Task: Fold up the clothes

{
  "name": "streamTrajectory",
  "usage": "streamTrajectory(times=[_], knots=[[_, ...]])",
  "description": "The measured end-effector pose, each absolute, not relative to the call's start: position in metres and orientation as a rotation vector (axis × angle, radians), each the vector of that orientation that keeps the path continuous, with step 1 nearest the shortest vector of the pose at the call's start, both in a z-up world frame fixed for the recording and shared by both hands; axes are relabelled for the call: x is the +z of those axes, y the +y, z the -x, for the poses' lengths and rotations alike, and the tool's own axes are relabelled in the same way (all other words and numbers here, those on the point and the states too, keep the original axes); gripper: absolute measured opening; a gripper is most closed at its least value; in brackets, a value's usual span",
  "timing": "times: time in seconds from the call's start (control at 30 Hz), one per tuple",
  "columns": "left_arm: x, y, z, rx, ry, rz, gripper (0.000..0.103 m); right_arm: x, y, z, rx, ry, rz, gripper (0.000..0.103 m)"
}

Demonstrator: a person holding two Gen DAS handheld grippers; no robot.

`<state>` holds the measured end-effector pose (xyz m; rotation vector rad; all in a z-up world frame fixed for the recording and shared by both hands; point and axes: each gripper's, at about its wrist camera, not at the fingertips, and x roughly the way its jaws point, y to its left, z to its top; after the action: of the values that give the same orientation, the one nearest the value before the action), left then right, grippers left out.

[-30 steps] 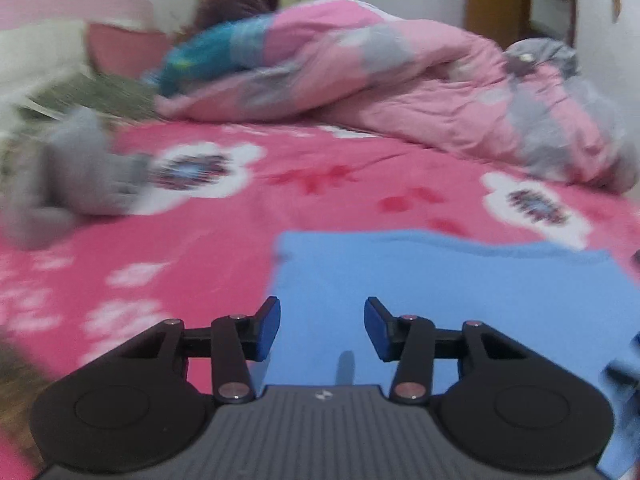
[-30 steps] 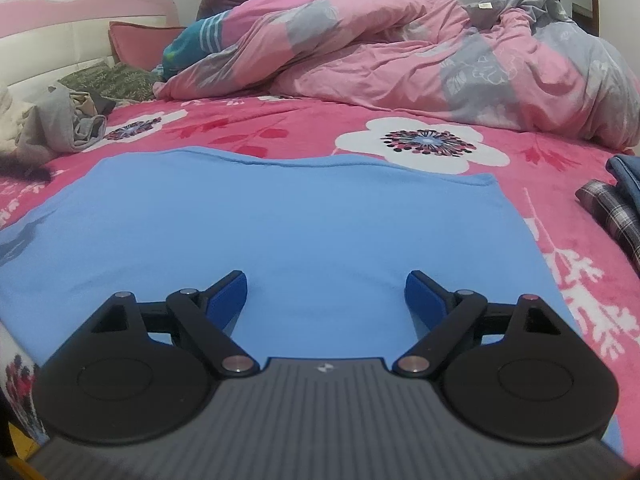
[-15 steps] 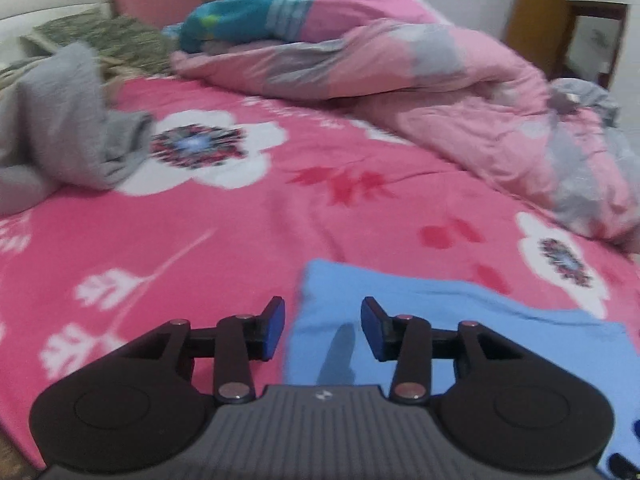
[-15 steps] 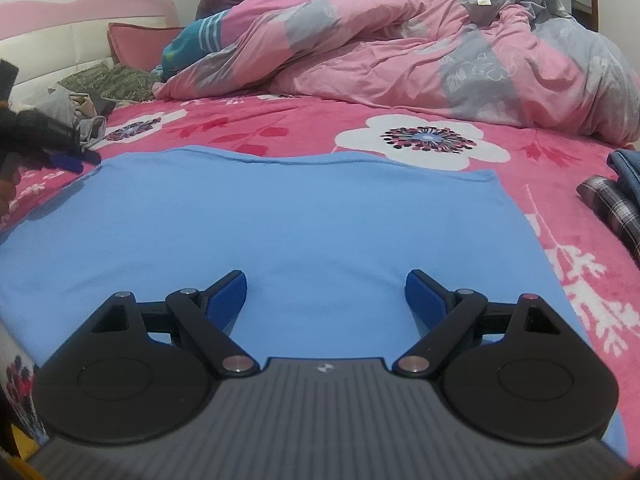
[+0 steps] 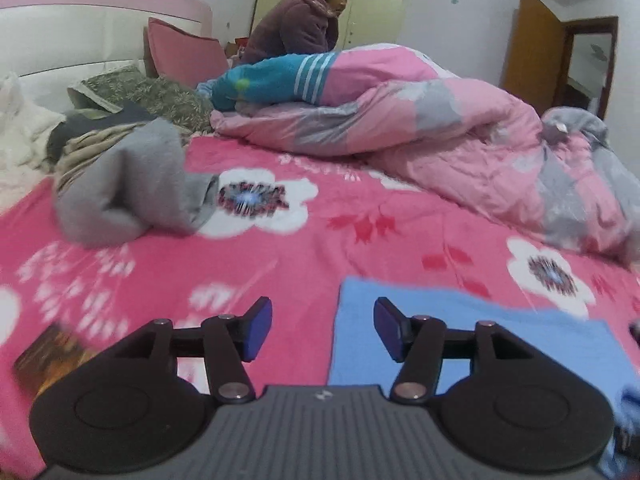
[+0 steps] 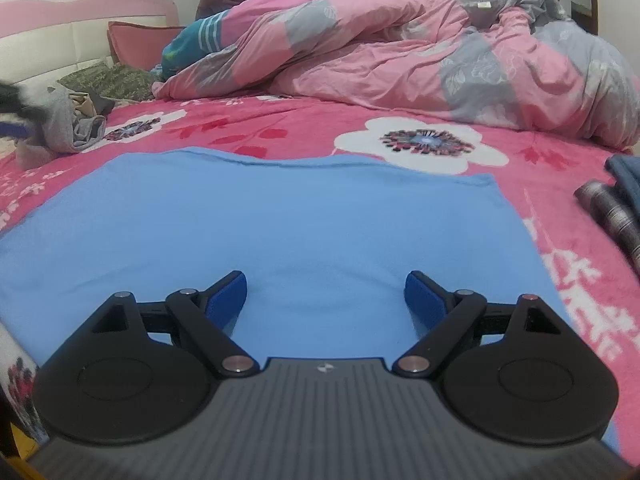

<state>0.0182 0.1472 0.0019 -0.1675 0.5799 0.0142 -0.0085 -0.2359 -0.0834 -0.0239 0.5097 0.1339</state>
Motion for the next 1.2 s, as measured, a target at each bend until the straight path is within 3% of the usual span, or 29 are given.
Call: streamTrajectory(times=[0.17, 0.27, 0.33, 0.4, 0.53, 0.7, 0.93, 1.2], knots=[[-0.033, 0.137, 0.028, 0.03, 0.668, 0.157, 0.057, -0.052, -0.201, 0.023, 0.268, 0.423, 0.097, 0.083], [-0.05, 0.133, 0.045, 0.071, 0.706, 0.132, 0.053, -0.042, -0.162, 0.015, 0.446, 0.438, 0.108, 0.071], [-0.062, 0.131, 0.056, 0.099, 0.731, 0.116, 0.049, -0.04, -0.131, 0.004, 0.548, 0.47, 0.105, 0.051], [-0.067, 0.134, 0.064, 0.11, 0.731, 0.124, 0.048, -0.041, -0.1, -0.009, 0.632, 0.504, 0.105, 0.043], [-0.07, 0.142, 0.072, 0.11, 0.717, 0.153, 0.047, -0.049, -0.044, -0.024, 0.712, 0.543, 0.163, 0.015], [-0.074, 0.15, 0.076, 0.084, 0.709, 0.18, 0.046, -0.064, 0.012, -0.041, 0.759, 0.581, 0.26, 0.011], [-0.077, 0.156, 0.079, 0.059, 0.698, 0.19, 0.047, -0.047, -0.014, -0.064, 0.629, 0.578, 0.103, 0.006], [-0.078, 0.158, 0.08, 0.06, 0.698, 0.201, 0.047, -0.072, -0.013, 0.01, 0.784, 0.589, 0.219, 0.007]])
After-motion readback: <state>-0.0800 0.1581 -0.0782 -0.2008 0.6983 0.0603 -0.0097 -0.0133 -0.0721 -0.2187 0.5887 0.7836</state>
